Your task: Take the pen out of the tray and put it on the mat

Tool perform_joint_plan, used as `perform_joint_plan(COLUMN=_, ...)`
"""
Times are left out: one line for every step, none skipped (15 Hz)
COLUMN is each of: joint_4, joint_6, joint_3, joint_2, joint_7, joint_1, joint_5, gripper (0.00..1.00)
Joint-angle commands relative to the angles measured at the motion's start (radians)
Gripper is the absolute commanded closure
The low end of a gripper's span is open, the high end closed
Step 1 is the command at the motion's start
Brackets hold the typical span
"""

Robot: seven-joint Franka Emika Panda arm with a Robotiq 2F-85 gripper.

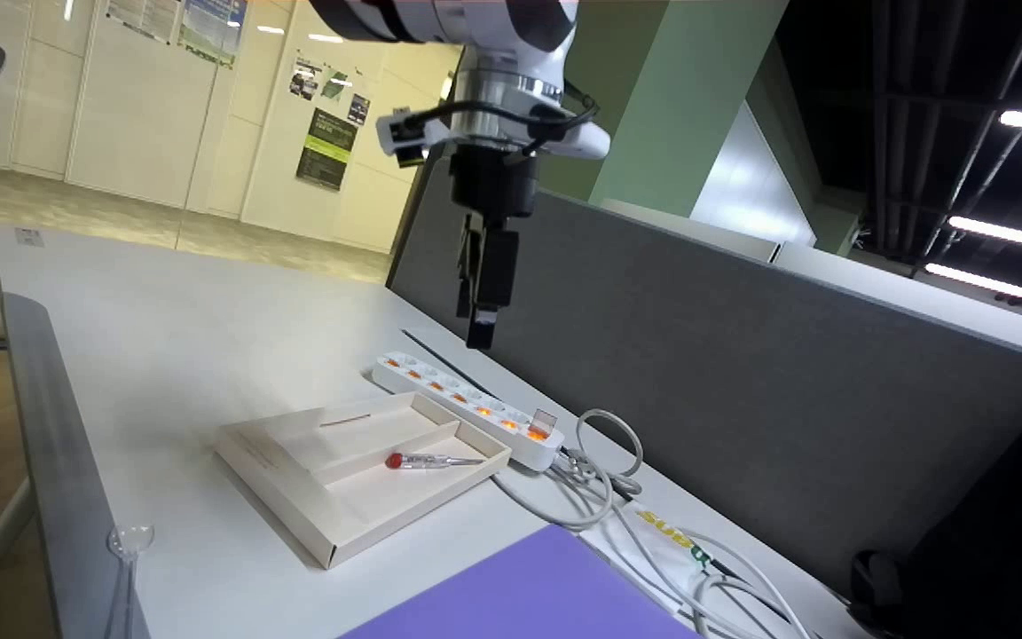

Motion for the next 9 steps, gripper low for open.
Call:
perform_joint_plan(joint_4=0.072, joint_6=0.003, joint_3=-0.082, joint_2=0.098, joint_7=0.260, joint_1=0.053, joint_5=-0.118, gripper=0.00)
perform_joint_plan(joint_4=0.091, joint_6=0.005, joint_3=-0.105, joint_2=0.130, joint_7=0.325, joint_1=0.070, joint_5=-0.140, gripper=0.00)
perform_joint_plan(joint_4=0.109, joint_6=0.006, joint_3=-0.127, joint_2=0.160, joint_7=0.387, joint_1=0.092, joint_5=-0.154, gripper=0.00)
perform_joint_plan(joint_4=0.129, joint_6=0.014, joint_3=-0.145, joint_2=0.199, joint_7=0.446, joint_1=0.117, joint_5=-0.157, gripper=0.00)
perform_joint_plan(joint_4=0.147, joint_6=0.026, joint_3=-0.164, joint_2=0.240, joint_7=0.495, joint_1=0.147, joint_5=-0.157, gripper=0.00)
perform_joint_plan(joint_4=0.163, joint_6=0.040, joint_3=-0.181, joint_2=0.271, joint_7=0.512, joint_1=0.172, joint_5=-0.141, gripper=0.00)
perform_joint_plan(joint_4=0.179, joint_6=0.055, joint_3=-0.197, joint_2=0.305, joint_7=0.526, joint_1=0.199, joint_5=-0.126, gripper=0.00)
perform_joint_plan(joint_4=0.193, joint_6=0.075, joint_3=-0.212, joint_2=0.336, joint_7=0.530, joint_1=0.224, joint_5=-0.107, gripper=0.00)
perform_joint_plan(joint_4=0.209, joint_6=0.093, joint_3=-0.226, joint_2=0.367, joint_7=0.527, joint_1=0.248, joint_5=-0.090, gripper=0.00)
